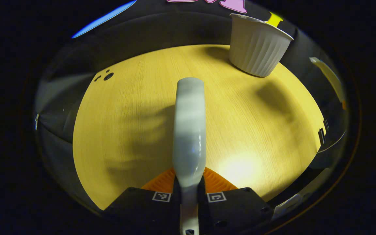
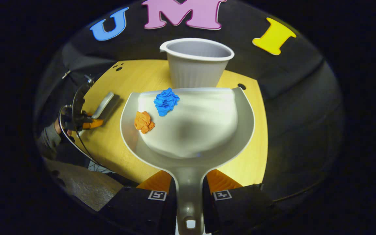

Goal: Pick up the small broom and dustpan from the desktop, sweep the trash into the dustpan with the broom, and then empty the trash into the garbage bin.

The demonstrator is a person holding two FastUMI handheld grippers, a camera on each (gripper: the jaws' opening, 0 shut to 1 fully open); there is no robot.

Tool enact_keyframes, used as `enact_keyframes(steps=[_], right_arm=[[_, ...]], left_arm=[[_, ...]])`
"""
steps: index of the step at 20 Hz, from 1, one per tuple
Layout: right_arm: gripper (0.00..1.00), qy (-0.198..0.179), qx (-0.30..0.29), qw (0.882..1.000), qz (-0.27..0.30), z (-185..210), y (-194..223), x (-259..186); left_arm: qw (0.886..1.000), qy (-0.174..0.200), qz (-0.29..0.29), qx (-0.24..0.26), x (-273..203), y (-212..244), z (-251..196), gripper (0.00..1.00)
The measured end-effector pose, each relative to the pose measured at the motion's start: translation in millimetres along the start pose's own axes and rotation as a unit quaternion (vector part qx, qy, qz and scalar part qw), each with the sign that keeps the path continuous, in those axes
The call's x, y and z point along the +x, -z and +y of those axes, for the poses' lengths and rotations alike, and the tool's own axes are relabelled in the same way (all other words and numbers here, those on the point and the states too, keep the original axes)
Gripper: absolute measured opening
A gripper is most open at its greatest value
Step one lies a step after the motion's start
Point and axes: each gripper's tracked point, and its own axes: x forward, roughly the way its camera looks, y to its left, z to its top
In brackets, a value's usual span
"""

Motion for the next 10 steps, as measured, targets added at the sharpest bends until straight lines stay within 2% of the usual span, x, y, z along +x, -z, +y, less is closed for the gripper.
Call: enact_keyframes(steps=[4, 6, 7, 8, 10], right_arm=[[0.37, 0.017, 0.038, 0.999, -0.031, -28, -50, -26], [0.36, 0.036, 0.039, 0.998, -0.043, -43, -72, -31], [0.33, 0.045, 0.038, 0.997, -0.046, -50, -83, -29], [0.36, 0.055, 0.037, 0.997, -0.046, -58, -95, -26], [0.37, 0.081, 0.02, 0.996, -0.044, -74, -118, -15]], left_arm=[[1.0, 0.013, 0.001, -0.004, 3, 8, -2, 0.26], [1.0, 0.017, -0.001, 0.0, 3, 8, -2, 0.26], [1.0, 0.019, -0.001, 0.002, 3, 9, -2, 0.26], [1.0, 0.02, -0.002, 0.003, 3, 9, -2, 0.26], [1.0, 0.023, -0.002, 0.006, 3, 9, -2, 0.26]])
